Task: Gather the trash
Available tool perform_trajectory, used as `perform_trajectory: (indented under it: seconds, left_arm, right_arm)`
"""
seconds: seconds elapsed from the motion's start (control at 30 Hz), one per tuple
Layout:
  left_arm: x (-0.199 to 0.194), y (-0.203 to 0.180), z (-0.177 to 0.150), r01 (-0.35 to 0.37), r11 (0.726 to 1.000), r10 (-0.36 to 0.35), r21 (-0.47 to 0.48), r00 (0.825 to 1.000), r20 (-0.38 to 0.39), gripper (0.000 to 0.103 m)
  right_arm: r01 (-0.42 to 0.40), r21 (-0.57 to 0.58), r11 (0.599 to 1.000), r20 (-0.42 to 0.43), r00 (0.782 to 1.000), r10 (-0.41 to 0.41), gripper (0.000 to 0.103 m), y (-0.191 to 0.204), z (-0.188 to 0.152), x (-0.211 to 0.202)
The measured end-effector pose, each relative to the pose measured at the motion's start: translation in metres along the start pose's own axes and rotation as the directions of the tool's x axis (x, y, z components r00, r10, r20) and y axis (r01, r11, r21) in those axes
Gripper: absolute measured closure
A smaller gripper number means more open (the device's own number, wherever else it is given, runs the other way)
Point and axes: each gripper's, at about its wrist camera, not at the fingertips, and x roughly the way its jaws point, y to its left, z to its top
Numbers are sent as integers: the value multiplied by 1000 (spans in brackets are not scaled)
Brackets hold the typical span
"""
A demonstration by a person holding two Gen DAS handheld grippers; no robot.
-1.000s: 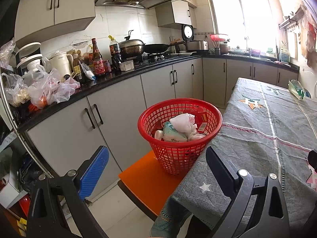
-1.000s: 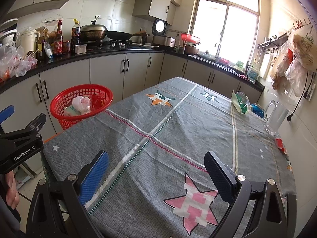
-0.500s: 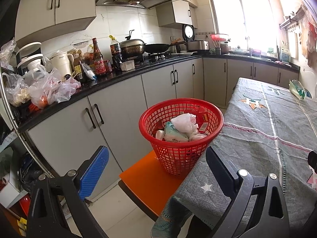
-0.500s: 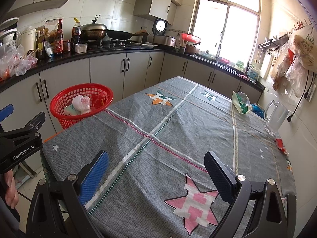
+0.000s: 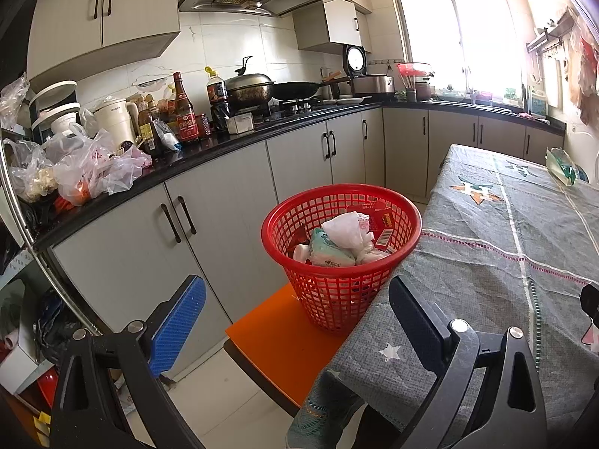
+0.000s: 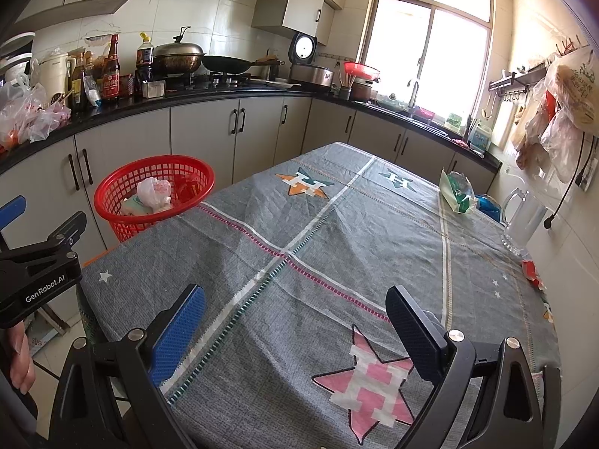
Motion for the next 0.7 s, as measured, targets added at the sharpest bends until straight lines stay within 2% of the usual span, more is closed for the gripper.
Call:
perform_trajectory:
  seconds: [0.33, 0.7]
  left_arm:
    - [0, -1, 0, 4, 1000, -4, 1, 1000, -1, 5]
    - [2, -16, -3, 16, 999, -16, 47, 1000, 0, 5]
  right_arm:
    - [-3, 2, 1000, -5, 1000, 3, 4, -1, -3, 2]
    - [-4, 14, 1000, -11, 1000, 5, 4, -5, -3, 5]
